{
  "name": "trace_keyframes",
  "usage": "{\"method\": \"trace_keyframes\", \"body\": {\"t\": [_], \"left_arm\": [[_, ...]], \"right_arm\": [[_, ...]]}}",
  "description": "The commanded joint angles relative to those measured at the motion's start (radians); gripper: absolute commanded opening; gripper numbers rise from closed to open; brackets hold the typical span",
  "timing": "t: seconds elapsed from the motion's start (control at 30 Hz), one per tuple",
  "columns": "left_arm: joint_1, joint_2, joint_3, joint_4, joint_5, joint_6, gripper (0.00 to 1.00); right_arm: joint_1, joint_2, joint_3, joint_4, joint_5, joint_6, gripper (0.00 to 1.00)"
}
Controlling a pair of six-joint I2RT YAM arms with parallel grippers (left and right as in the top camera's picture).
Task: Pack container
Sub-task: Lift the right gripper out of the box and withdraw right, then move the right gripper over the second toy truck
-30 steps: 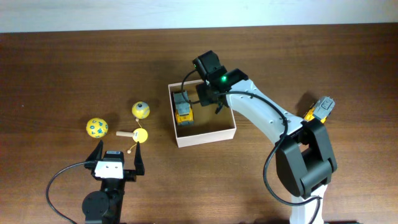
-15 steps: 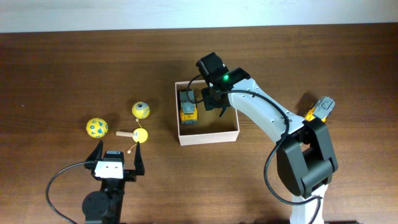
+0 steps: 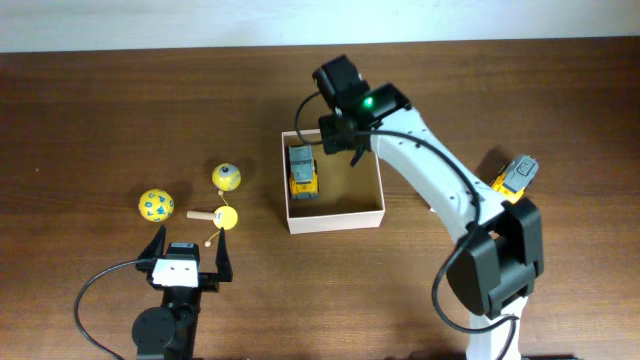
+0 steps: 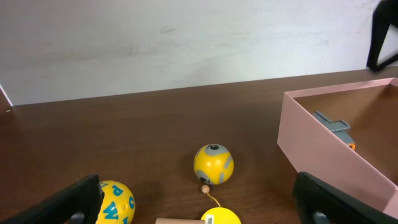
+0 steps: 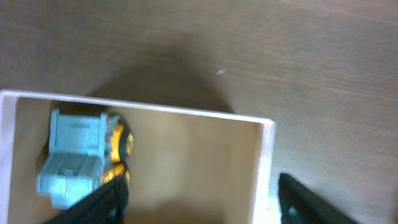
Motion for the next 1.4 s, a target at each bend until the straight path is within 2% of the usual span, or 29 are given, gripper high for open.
{"method": "trace_keyframes", "body": {"t": [0.0, 0.23, 0.43, 0.57, 0.7, 1.0, 1.37], "left_arm": [[-0.004, -0.010, -0.006, -0.002, -0.003, 0.005, 0.99], [-0.004, -0.010, -0.006, -0.002, -0.003, 0.005, 0.99], [-0.004, -0.010, -0.006, -0.002, -0.003, 0.005, 0.99], [-0.004, -0.010, -0.006, -0.002, -0.003, 0.005, 0.99], [-0.004, -0.010, -0.006, -0.002, -0.003, 0.005, 0.99], [-0.004, -0.010, -0.006, -0.002, -0.003, 0.005, 0.99], [-0.004, -0.010, -0.006, -0.002, -0.003, 0.005, 0.99]], "right_arm": [[-0.043, -0.064, 0.098, -0.077, 0.129, 0.061, 0.73], [-0.227, -0.079, 0.125, -0.262, 0.194, 0.258, 0.75], [-0.402, -0.079, 0.122, -0.414, 0.192, 0.362, 0.76], [-0.487, -0.079, 0.098, -0.456, 0.187, 0.405, 0.76], [-0.542, -0.079, 0.026, -0.441, 0.188, 0.465, 0.76], [-0.624, -0.079, -0.204, -0.253, 0.120, 0.475, 0.77], [-0.689, -0.079, -0.309, -0.097, 0.004, 0.357, 0.79]]}}
